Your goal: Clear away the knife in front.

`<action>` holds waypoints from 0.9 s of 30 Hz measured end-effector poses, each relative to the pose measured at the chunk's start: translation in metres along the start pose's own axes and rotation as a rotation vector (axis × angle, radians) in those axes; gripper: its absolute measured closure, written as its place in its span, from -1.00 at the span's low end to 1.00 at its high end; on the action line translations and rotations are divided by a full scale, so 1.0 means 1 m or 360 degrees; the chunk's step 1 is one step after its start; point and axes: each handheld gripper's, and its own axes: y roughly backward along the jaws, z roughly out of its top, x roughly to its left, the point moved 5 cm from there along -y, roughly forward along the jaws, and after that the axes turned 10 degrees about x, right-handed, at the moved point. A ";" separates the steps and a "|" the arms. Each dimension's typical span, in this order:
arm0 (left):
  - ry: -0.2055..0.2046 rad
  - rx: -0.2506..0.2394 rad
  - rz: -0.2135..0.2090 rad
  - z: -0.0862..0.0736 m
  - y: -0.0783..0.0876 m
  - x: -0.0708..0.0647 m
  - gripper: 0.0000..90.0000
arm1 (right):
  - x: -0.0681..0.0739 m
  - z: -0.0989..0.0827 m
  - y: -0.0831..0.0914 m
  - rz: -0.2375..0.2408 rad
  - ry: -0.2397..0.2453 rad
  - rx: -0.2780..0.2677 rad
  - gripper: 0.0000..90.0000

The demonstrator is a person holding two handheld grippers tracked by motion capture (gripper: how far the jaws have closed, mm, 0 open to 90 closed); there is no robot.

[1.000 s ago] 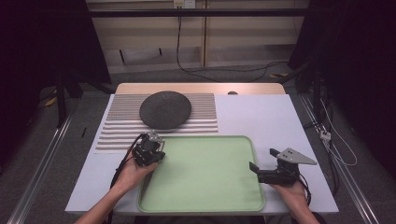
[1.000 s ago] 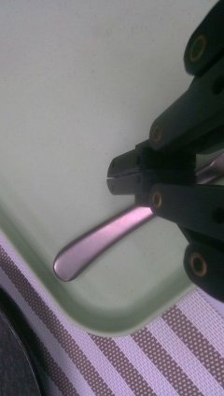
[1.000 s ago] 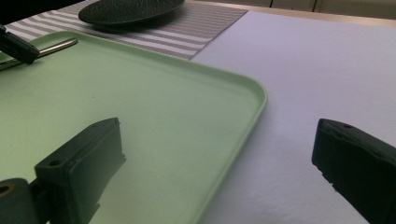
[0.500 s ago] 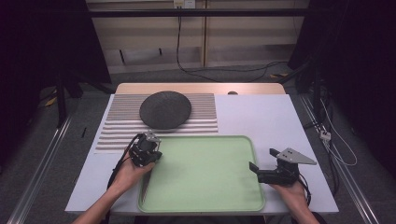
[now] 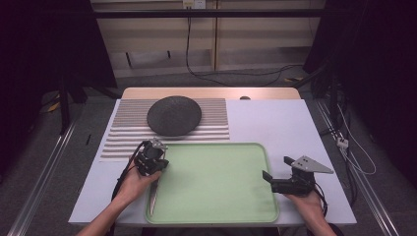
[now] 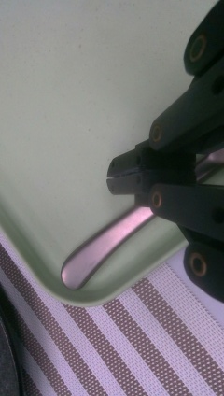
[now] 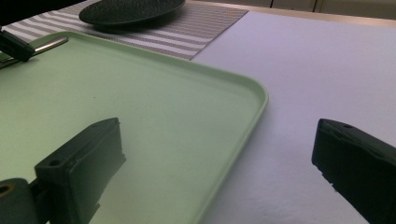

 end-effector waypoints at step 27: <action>0.0016 -0.0392 -0.0067 0.009 0.018 -0.005 -0.40 | 0.000 -0.001 0.001 -0.0014 -0.0008 -0.0003 -0.95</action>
